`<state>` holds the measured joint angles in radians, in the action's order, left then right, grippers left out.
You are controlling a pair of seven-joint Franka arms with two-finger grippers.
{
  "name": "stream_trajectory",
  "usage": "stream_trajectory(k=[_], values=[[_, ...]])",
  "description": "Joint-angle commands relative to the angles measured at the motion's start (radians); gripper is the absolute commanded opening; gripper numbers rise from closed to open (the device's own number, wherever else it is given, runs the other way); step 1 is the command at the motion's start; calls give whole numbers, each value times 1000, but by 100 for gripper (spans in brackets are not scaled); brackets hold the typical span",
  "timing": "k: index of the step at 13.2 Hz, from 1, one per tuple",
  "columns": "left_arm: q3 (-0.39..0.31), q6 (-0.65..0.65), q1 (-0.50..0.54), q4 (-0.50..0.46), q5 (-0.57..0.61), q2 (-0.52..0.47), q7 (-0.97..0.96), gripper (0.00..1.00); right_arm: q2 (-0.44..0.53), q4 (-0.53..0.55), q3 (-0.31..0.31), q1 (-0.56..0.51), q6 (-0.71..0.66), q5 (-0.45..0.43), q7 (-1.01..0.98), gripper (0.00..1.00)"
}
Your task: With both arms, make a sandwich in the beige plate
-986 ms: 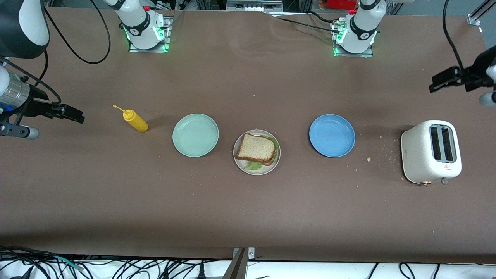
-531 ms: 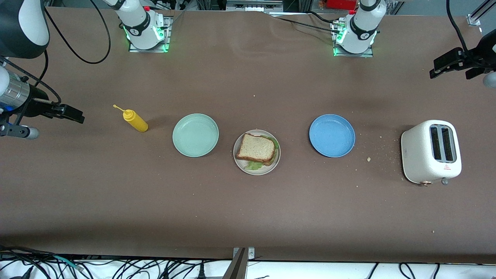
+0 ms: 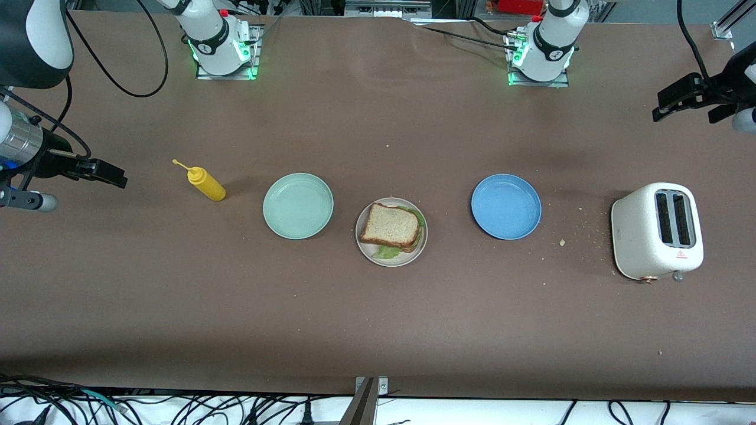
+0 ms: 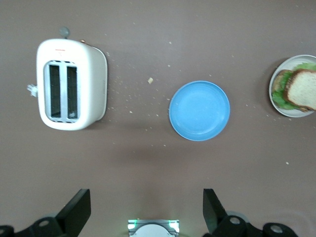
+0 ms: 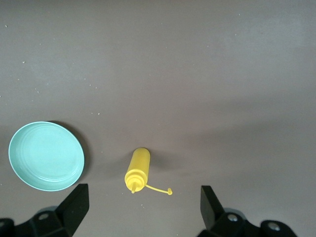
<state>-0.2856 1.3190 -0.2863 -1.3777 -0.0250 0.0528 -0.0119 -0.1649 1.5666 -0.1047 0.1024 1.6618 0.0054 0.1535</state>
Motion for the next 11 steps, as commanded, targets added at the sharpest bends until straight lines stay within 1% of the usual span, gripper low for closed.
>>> stream_trajectory(k=[1, 4, 6, 11], values=[[17, 40, 12, -35, 50, -25, 7, 100, -8, -26, 0, -6, -14, 19, -2, 100], [17, 40, 19, -29, 53, -25, 6, 100, -10, -26, 0, -6, -14, 19, -2, 100], [17, 43, 19, -29, 85, -25, 9, 100, -8, -26, 0, -6, -14, 19, -2, 100], [19, 57, 18, -32, 85, -22, 7, 100, -10, -26, 0, -6, -14, 19, -2, 100]])
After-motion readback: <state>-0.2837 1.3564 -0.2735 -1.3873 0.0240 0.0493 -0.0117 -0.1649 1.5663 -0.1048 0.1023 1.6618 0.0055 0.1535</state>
